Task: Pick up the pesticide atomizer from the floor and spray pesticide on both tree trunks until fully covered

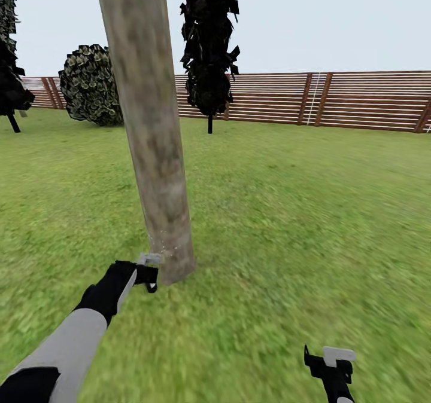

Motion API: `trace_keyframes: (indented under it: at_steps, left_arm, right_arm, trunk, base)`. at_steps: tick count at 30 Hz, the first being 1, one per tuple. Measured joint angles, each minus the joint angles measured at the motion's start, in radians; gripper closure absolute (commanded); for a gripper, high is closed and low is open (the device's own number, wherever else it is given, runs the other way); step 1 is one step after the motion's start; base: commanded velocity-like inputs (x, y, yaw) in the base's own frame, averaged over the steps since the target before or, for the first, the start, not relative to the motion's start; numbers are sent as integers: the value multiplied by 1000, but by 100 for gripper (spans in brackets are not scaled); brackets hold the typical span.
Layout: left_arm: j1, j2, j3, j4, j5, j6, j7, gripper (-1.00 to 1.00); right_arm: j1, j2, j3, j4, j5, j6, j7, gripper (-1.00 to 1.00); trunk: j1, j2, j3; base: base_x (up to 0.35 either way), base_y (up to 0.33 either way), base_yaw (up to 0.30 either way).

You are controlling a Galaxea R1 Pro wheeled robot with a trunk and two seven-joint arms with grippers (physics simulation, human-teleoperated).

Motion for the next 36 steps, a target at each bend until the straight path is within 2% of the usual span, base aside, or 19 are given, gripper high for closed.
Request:
trace_keyframes:
  at_steps: [1,2,4,6,8,9,11,12,15,17,18,21,22,25,27,29,31,34,36]
  left_arm:
    - [-27,-9,0,0,-3,21,0,100]
    - [-44,2,1,1,-18,31,-1,100]
    - [-55,64,2,2,-23,36,-1,100]
    - [-53,83,1,2,-10,38,-2,100]
    - [-53,70,0,1,-1,39,-2,100]
    - [-55,54,0,1,2,40,-2,100]
    - [-59,-7,-1,0,5,46,-2,100]
    - [-61,-27,-1,0,1,50,-1,100]
    - [-77,-37,-1,-1,-11,56,-1,100]
    - [-86,-10,1,-1,-21,57,-1,100]
    - [-88,21,1,-1,-18,59,-1,100]
    - [-88,88,2,-2,-16,67,-15,100]
    - [-86,94,1,-2,-9,69,-24,100]
    - [-86,87,0,-4,-5,70,-30,100]
    - [-88,55,-1,-24,0,71,-32,100]
    - [-88,35,-1,-35,-3,71,-32,100]
    - [-90,1,-2,-61,-2,75,-32,100]
    - [-96,-4,-2,-103,-11,109,-32,100]
    - [-103,11,0,-130,-19,161,-34,100]
  right_arm:
    - [0,0,0,0,0,0,0,-100]
    - [0,0,0,0,0,0,0,-100]
    - [0,0,0,0,0,0,0,-100]
    - [0,0,0,0,0,0,0,-100]
    - [0,0,0,0,0,0,0,-100]
    - [0,0,0,0,0,0,0,-100]
    - [0,0,0,0,0,0,0,-100]
    - [0,0,0,0,0,0,0,-100]
    - [0,0,0,0,0,0,0,-100]
    - [0,0,0,0,0,0,0,-100]
    - [0,0,0,0,0,0,0,-100]
    - [0,0,0,-1,0,0,0,-100]
    - [0,0,0,-1,0,0,0,-100]
    - [0,0,0,-1,0,0,0,-100]
    - [0,-1,0,-1,0,0,0,-100]
    - [0,-1,0,-1,0,0,0,-100]
    - [0,-1,1,-2,0,0,0,-100]
    - [0,-1,1,-2,0,0,0,-100]
    - [0,-2,1,-2,0,0,0,-100]
  trunk:
    - [0,0,0]
    - [0,0,0]
    - [0,0,0]
    - [0,0,0]
    - [0,0,0]
    - [0,0,0]
    - [0,0,0]
    - [0,0,0]
    - [0,0,0]
    - [0,0,0]
    - [0,0,0]
    - [0,0,0]
    - [0,0,0]
    - [0,0,0]
    - [1,0,0]
    - [1,0,0]
    - [0,0,0]
    - [0,0,0]
    - [0,0,0]
  base:
    - [0,0,0]
    - [0,0,0]
    - [0,0,0]
    - [0,0,0]
    - [0,0,0]
    - [0,0,0]
    - [0,0,0]
    - [0,0,0]
    - [0,0,0]
    - [0,0,0]
    - [0,0,0]
    - [0,0,0]
    - [0,0,0]
    - [-148,0,0]
    - [-311,0,0]
    - [-220,0,0]
    - [-46,0,0]
    - [-12,0,0]
    - [-2,0,0]
